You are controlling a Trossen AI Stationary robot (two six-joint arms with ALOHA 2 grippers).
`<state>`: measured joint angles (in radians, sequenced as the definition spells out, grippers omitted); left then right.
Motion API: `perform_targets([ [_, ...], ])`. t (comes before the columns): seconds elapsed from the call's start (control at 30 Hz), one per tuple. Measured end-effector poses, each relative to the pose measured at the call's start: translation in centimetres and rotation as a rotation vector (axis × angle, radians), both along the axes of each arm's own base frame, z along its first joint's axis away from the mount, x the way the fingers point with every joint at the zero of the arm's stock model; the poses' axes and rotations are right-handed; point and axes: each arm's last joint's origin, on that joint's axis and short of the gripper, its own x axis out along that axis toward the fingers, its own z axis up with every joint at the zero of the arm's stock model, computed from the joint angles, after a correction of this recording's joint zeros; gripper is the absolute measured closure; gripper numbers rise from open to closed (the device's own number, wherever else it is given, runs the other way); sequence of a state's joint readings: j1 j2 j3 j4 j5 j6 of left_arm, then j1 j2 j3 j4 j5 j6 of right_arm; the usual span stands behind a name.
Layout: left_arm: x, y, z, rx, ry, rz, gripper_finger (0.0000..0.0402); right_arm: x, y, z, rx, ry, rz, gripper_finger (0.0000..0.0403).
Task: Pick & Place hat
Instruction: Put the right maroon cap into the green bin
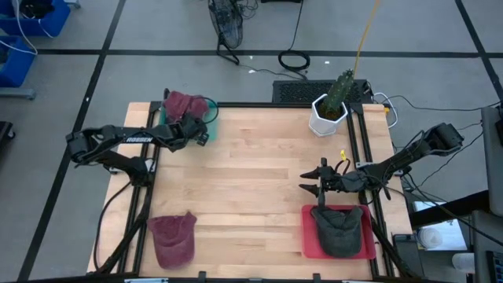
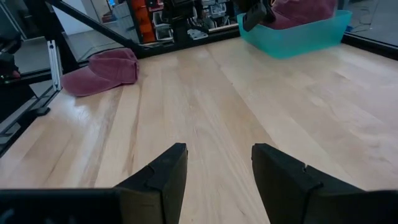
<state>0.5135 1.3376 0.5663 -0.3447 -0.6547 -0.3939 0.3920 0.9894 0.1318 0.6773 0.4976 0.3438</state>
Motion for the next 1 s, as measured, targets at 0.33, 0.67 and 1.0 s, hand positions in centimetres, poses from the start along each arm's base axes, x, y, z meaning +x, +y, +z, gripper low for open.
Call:
perform_targets([
  [0.33, 3.0, -0.8, 3.1, 0.015, -0.057, -0.135, 0.0390, 0.0, 0.0, 0.0, -0.015, 0.002, 0.004, 0.0238],
  [0.67, 2.8, -0.2, 5.7, 0.193, 0.124, -0.015, 0.0383, 0.0, 0.0, -0.1, -0.024, 0.017, 0.005, 0.0238],
  [1.0, -0.4, 3.2, 2.6, -0.009, 0.034, 0.133, 0.0397, 0.0, 0.0, -0.1, -0.023, 0.016, 0.005, 0.0238],
])
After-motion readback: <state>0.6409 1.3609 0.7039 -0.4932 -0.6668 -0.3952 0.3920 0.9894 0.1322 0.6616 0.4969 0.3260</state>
